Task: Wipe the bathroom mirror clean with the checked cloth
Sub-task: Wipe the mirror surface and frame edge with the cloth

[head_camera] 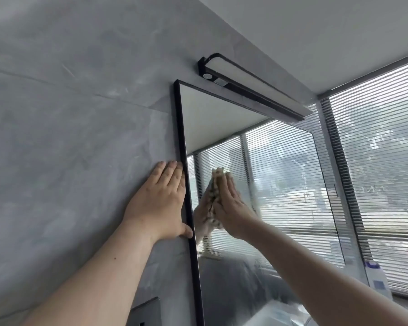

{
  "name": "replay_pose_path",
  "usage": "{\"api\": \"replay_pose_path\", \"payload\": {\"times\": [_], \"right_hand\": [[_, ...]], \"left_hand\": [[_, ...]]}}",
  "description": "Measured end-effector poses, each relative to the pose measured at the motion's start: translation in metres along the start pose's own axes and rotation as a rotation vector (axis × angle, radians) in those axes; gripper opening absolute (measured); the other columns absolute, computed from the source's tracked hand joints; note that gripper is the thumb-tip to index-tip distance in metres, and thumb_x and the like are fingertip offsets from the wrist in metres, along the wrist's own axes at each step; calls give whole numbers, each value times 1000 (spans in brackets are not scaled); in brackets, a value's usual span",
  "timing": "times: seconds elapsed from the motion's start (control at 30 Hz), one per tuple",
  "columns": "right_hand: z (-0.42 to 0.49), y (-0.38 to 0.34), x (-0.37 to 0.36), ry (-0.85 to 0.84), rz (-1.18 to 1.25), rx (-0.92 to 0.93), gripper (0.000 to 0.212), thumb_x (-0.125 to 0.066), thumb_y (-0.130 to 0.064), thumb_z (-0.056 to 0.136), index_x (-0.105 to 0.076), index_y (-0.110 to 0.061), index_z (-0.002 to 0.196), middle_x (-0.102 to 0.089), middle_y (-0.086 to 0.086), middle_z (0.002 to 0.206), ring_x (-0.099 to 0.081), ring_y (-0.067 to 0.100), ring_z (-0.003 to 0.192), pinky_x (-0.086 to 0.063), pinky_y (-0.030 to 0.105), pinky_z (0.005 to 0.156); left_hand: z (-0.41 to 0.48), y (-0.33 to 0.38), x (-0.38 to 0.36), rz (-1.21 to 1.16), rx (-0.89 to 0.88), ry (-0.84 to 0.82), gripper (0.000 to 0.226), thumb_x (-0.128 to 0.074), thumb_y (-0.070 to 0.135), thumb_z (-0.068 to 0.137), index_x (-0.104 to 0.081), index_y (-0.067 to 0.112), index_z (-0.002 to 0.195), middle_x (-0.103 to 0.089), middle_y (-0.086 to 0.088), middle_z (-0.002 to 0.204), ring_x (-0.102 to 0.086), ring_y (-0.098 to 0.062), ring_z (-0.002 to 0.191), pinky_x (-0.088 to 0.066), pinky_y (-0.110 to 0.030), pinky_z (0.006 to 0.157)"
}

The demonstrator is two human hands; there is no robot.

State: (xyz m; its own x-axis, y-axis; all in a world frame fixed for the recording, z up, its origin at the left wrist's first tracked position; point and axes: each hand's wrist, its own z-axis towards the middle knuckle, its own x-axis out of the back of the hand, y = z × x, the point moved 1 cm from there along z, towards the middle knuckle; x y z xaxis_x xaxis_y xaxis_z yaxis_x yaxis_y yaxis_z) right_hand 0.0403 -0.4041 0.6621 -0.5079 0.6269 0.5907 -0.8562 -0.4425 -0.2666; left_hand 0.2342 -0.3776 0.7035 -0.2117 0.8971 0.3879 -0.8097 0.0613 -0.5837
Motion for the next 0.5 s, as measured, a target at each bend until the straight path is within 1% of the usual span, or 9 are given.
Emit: {"api": "replay_pose_path", "payload": {"times": [0.07,0.13,0.17,0.23,0.33,0.37,0.4,0.43,0.5], "right_hand": [[-6,-8,4,23,43,21,81,-39,-25,103,24,-25,154,21,-6,163,3,18,151,-13,41,125],[-15,-2,7,92,43,3,74,-48,-28,101,-1,-24,159,6,-16,164,-22,18,148,-30,37,116],[-19,2,7,121,4,10,68,-49,-32,101,-14,-24,158,0,-21,162,-28,17,146,-33,35,115],[-24,9,2,113,-69,44,60,-44,-40,103,-23,-28,157,2,-25,160,-24,14,149,-29,35,119],[-28,13,-9,49,-136,137,60,-24,-52,103,-10,-29,157,13,-21,157,10,4,148,-11,33,125],[-32,10,-11,32,-187,190,63,-22,-55,102,-8,-27,156,12,-16,158,13,4,147,-10,31,124],[-34,11,-16,43,-297,275,67,-31,-57,101,-11,-24,155,4,-9,160,6,7,148,-17,32,122],[-35,11,-22,47,-379,320,77,-50,-58,94,-20,-19,153,-10,-1,161,-10,12,149,-28,31,117],[-35,6,-33,41,-511,329,92,-73,-57,66,-44,-14,143,-35,5,150,-37,16,139,-42,25,105]], "left_hand": [[0,0,0,-12,-4,-5,135,-39,93,70,8,0,155,15,-20,164,18,-32,152,17,-48,121],[1,0,-1,-15,-7,4,134,-40,93,70,10,1,155,18,-19,163,20,-32,151,18,-48,121],[2,0,0,-14,-14,3,134,-40,93,70,12,1,153,20,-18,162,20,-32,151,18,-48,120],[2,0,-1,-25,-30,-11,134,-42,92,69,18,1,148,25,-15,158,21,-31,151,20,-48,120],[4,-1,-4,-63,-20,32,136,-45,92,66,12,0,150,21,-18,158,17,-33,152,24,-48,116],[4,-2,-4,-68,-26,41,137,-46,92,66,12,0,149,20,-19,159,16,-34,152,25,-48,116],[4,-2,-2,-69,-35,32,135,-45,91,67,15,0,147,22,-19,157,16,-34,152,25,-48,116],[4,-2,0,-68,-36,19,134,-44,91,68,17,0,146,25,-18,155,17,-34,152,24,-49,117],[3,0,0,-50,-35,0,132,-42,90,70,13,0,150,27,-16,153,17,-34,152,21,-49,119]]}}
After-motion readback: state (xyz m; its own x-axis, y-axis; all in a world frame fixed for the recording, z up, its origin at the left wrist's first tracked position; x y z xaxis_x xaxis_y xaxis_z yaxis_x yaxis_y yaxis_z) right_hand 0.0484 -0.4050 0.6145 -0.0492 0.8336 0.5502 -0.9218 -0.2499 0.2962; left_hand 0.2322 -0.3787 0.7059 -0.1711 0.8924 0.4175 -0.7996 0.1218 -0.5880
